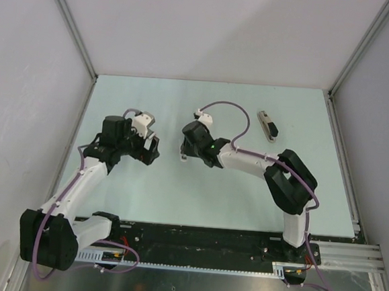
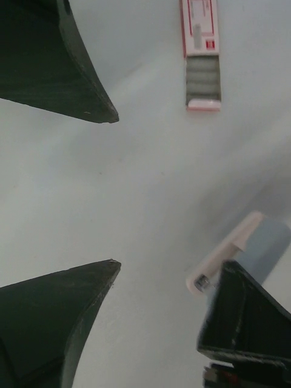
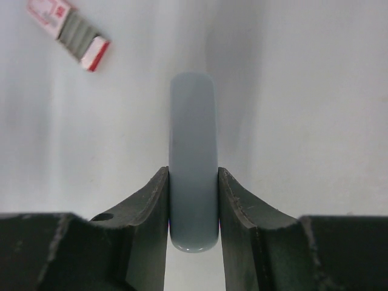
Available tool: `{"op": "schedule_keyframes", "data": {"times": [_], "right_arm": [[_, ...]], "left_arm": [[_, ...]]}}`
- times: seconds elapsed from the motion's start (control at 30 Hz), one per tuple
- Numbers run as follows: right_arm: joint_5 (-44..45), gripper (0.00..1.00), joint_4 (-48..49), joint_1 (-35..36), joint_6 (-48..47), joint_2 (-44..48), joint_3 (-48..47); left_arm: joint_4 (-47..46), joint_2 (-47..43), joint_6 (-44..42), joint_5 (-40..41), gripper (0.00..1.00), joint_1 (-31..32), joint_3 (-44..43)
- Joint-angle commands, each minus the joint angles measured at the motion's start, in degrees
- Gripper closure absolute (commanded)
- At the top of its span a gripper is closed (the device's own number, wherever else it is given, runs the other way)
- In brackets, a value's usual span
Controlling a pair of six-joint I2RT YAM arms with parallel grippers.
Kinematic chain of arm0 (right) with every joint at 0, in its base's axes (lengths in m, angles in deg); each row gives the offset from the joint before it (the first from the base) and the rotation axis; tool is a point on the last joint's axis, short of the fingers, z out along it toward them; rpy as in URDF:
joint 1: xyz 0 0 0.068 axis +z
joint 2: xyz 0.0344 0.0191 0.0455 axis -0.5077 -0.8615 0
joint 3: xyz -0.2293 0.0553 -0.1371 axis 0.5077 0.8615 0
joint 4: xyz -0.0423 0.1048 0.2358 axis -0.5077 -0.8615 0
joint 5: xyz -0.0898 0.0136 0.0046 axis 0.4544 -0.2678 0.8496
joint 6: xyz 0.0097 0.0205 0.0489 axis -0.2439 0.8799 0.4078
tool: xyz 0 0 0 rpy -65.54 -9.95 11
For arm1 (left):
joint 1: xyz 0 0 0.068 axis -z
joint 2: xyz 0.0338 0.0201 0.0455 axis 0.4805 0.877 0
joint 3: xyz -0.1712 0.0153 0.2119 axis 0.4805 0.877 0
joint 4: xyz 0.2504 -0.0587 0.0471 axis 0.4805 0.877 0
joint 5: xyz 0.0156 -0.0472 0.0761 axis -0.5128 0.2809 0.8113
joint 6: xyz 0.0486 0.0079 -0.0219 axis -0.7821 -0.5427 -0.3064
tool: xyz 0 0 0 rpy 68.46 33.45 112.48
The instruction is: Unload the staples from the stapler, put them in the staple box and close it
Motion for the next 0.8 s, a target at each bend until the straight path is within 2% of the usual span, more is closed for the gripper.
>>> {"op": "schedule_keyframes", "data": {"times": [0.0, 0.2, 0.53, 0.77], "right_arm": [[4.5, 1.00, 11.2, 3.4, 9.4, 4.9, 3.6], [4.6, 1.00, 16.0, 4.8, 15.6, 7.4, 6.4], [-3.3, 1.00, 24.9, 5.1, 22.4, 9.8, 12.7], [-7.0, 1.00, 29.2, 5.9, 24.2, 9.4, 14.6]], "left_arm": [[-0.7, -1.9, -5.8, -7.9, 0.01, 1.4, 2.1], [-0.9, 0.3, -6.8, -12.3, 0.01, 1.6, 4.1], [-0.9, 2.8, -7.8, -18.4, 0.00, 1.5, 5.2], [-1.0, 4.6, -8.8, -19.9, 0.01, 1.5, 4.8]]}}
